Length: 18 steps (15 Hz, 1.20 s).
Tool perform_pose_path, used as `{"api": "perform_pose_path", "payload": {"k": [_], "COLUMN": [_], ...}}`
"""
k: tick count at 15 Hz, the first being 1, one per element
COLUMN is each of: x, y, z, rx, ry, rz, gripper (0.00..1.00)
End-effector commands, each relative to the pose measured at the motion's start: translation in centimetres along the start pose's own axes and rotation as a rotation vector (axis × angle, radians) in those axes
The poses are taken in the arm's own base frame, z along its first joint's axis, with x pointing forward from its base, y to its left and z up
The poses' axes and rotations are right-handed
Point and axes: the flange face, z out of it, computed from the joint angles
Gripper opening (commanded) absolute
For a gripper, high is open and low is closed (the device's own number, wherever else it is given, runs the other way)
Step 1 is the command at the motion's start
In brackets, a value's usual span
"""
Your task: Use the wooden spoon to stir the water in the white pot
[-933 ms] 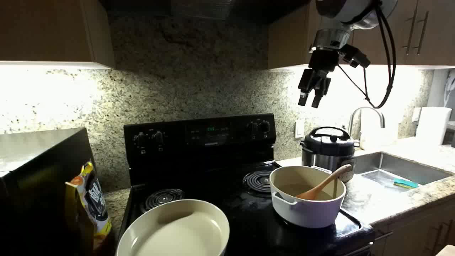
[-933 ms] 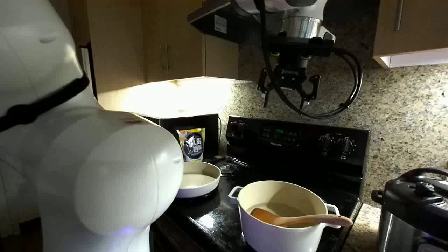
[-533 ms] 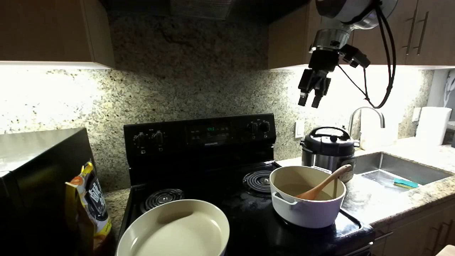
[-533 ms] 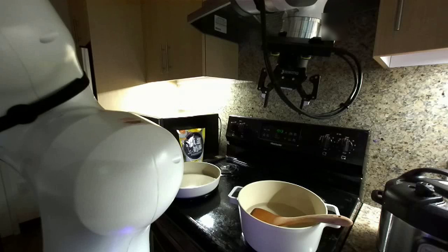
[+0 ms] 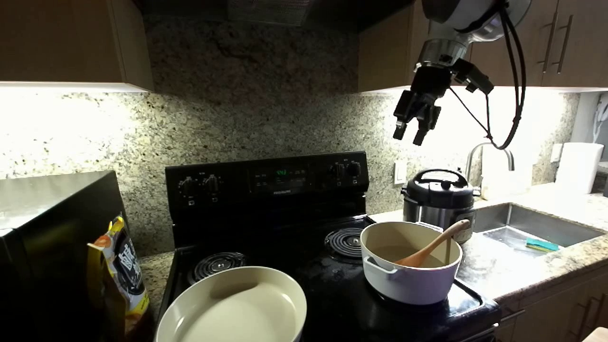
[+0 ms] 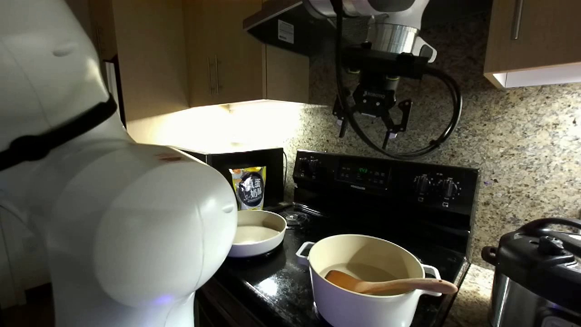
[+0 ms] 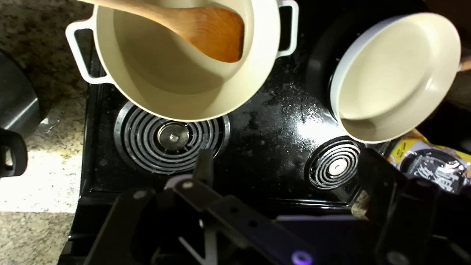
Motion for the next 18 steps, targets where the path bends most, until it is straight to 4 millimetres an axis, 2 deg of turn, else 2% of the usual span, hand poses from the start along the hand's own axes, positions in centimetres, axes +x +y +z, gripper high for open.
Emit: {"api": "perform_pose_path", "payload": {"k": [1, 4, 6, 10, 11, 13, 16, 18], "x": [1.7, 1.6, 0.8, -2.4, -0.8, -1.8, -2.0, -1.6], "y": [1.5, 3.0, 4.2, 5.5, 5.6, 6.1, 6.0, 6.7], "z": [1.4, 3.3, 4.8, 6.6, 6.5, 6.9, 6.7, 7.3], "rx": [0.118, 0.226, 0.282, 0.374, 0.326, 0.356, 0.361, 0.353], "ry": [0.018, 0.023, 0.012, 0.040, 0.004, 0.011, 0.017, 0.019], "rz": [0.163, 0.288, 0.375, 0.546, 0.467, 0.505, 0.513, 0.691], "gripper": [1.00, 1.00, 1.00, 1.00, 1.00, 1.00, 1.00, 1.00]}}
